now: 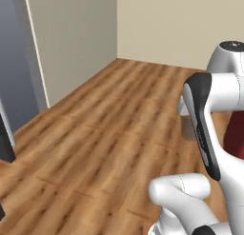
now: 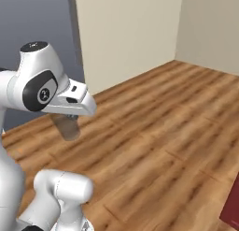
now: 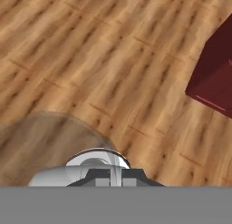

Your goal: There is a bowl on the dining counter. Grab a lemon wedge from the fridge and place it in the bowl. Then get the liquor bottle and glass cup from the cabinet and place them next to the bowl.

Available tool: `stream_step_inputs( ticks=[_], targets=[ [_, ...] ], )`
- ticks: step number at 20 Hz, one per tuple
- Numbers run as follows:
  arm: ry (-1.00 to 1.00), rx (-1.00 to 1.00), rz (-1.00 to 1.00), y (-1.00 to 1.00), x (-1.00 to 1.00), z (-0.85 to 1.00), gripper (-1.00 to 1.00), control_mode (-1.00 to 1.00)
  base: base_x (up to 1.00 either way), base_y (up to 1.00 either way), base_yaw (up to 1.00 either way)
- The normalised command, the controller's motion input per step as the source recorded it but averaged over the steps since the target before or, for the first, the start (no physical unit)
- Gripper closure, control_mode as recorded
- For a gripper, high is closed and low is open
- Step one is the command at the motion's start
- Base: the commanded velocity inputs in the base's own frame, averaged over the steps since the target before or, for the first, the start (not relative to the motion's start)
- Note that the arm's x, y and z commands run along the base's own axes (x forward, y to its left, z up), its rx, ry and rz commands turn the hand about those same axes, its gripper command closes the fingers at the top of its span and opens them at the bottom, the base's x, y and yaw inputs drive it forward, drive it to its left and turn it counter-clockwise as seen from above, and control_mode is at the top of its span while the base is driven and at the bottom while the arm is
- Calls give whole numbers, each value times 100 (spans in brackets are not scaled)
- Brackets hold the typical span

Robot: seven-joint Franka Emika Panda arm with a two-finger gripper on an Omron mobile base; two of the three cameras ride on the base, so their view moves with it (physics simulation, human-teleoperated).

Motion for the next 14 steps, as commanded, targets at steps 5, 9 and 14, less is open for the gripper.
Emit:
stream_step_inputs(
  ticks=[5, 9, 14],
  targets=[
    [0, 0, 0, 0, 0, 0, 100, 100, 100, 28, -36],
    [0, 0, 0, 0, 0, 0, 100, 100, 100, 22, -34],
    [0, 0, 0, 0, 0, 0, 100, 100, 100, 17, -32]
  ],
)
